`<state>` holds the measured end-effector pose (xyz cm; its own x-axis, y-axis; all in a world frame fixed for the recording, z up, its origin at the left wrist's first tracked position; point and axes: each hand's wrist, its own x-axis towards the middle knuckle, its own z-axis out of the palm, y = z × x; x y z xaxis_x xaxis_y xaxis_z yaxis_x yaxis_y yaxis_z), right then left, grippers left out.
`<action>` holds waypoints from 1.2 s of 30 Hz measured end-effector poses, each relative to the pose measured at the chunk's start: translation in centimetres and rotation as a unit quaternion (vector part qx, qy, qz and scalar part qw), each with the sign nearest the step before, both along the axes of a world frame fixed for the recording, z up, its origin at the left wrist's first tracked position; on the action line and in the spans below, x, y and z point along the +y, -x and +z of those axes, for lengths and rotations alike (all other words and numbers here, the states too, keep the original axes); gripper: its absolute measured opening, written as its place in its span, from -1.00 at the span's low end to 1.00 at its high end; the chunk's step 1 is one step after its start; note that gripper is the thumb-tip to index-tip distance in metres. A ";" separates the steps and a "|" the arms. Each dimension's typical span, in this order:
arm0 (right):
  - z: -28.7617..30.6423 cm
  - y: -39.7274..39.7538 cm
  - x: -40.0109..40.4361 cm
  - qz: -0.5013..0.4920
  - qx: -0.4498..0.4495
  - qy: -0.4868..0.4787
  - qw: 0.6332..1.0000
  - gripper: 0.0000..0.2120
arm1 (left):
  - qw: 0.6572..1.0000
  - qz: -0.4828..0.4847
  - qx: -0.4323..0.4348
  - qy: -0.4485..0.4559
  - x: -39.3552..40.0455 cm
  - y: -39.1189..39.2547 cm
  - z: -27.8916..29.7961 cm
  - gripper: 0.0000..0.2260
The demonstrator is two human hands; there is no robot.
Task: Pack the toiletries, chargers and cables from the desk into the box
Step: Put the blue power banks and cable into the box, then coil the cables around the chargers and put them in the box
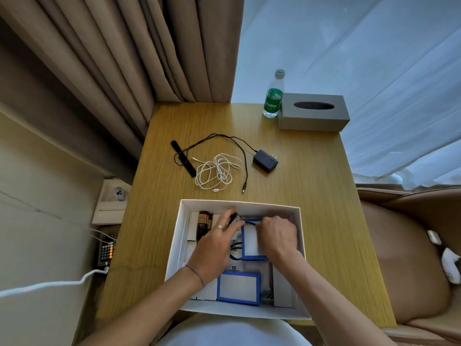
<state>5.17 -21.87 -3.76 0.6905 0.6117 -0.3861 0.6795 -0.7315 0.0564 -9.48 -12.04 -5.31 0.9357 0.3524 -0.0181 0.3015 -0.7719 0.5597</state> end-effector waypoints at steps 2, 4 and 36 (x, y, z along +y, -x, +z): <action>0.0 -0.1 -0.1 0.000 0.000 0.009 1.000 -0.78 | 1.000 -0.015 -0.001 -0.002 -0.6 -0.1 -0.5 -0.34; 0.1 -0.2 -0.2 -0.005 0.007 0.007 1.000 -0.80 | 0.997 -0.067 0.014 -0.034 -1.3 0.0 -1.3 -0.37; 5.7 -4.2 8.4 -0.114 0.089 -0.343 0.928 -0.80 | 0.991 0.013 0.041 -0.129 14.7 -9.5 3.8 -0.56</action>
